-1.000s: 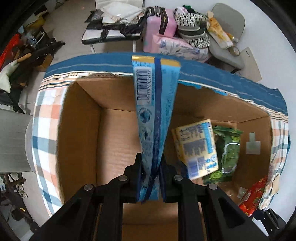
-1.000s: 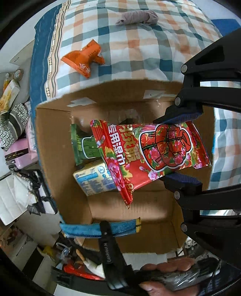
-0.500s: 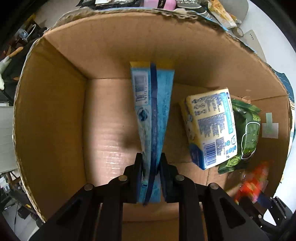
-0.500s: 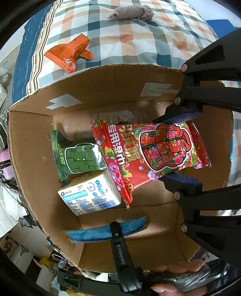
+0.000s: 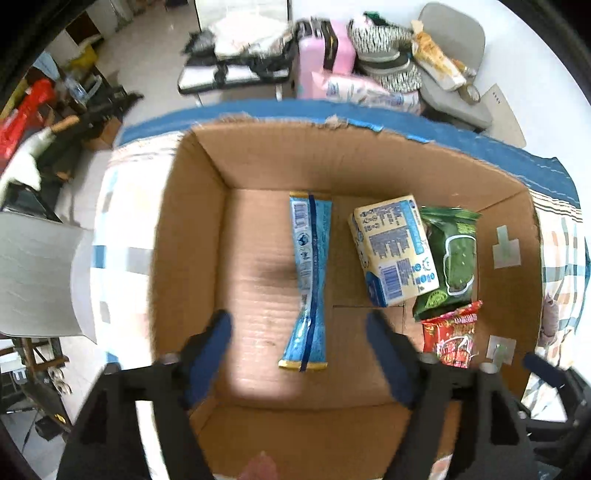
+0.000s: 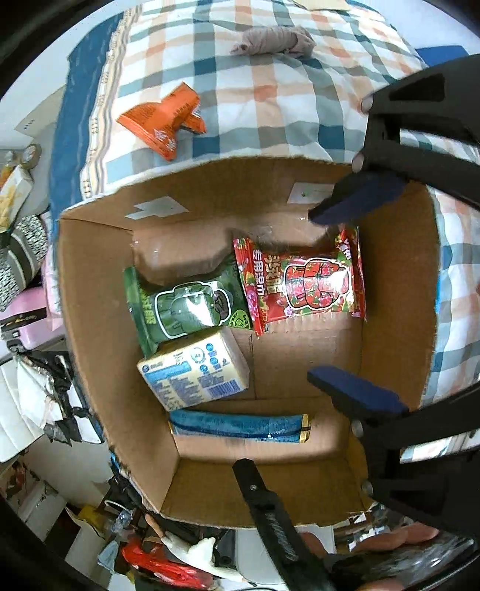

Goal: Organize soft objects
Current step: 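Withdraw both open tools from the box toward the orange bag and cloth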

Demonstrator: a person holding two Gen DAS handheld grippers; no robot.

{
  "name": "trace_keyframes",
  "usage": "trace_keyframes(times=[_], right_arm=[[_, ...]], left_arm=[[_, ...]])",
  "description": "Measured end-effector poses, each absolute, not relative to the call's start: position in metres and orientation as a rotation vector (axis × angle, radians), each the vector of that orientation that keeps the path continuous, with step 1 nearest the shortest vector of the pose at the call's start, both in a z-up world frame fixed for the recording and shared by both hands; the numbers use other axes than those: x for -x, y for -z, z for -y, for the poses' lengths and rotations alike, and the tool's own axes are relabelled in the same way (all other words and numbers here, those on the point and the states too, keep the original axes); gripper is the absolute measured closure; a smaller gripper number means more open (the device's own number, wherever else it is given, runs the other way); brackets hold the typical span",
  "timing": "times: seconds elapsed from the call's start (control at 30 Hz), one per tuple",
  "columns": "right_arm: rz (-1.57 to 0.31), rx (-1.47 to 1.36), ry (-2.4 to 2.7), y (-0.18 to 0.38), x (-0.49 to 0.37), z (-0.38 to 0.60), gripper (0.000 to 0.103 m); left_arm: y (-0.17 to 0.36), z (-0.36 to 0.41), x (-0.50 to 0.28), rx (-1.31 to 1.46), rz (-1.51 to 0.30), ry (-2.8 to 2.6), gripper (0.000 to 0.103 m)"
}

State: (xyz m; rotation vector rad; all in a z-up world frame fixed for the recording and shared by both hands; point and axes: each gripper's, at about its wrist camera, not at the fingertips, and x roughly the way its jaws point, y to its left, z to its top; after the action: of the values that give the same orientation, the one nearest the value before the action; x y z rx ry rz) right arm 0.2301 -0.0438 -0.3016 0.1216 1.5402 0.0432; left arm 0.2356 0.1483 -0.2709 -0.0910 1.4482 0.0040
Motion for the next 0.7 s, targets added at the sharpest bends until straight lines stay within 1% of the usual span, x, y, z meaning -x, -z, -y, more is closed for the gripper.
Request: trace_keyframes(times=[0.03,0.13,0.17,0.2,0.43,0.7], right_arm=[[-1.53,-0.115,-0.043,0.298,-0.227,0.043,0.002],[-1.495,-0.084,-0.035,0.283,-0.222,0.043,0.001],[-1.486,-0.07,-0.033,0.279,-0.22,0.043,0.001],[-1.478,-0.062,-0.033,0.275,-0.218,0.043,0.001],[-1.405,-0.015,-0.049,0.238,-0.195,0.046,0.001],[-1.321,0.01,-0.086,0.191,-0.16,0.047,0.001]], left_arm=[[0.264,-0.148,-0.228,0.083,-1.431,-0.009,0.018],[0.254,-0.15,-0.218,0.093,-1.398,0.0,0.014],[0.25,-0.15,-0.215,0.092,-1.392,0.003,0.009],[0.244,-0.15,-0.211,0.09,-1.376,0.006,0.007],[0.205,-0.147,-0.177,0.07,-1.265,-0.044,0.007],[0.164,-0.141,-0.147,0.073,-1.185,-0.074,0.007]])
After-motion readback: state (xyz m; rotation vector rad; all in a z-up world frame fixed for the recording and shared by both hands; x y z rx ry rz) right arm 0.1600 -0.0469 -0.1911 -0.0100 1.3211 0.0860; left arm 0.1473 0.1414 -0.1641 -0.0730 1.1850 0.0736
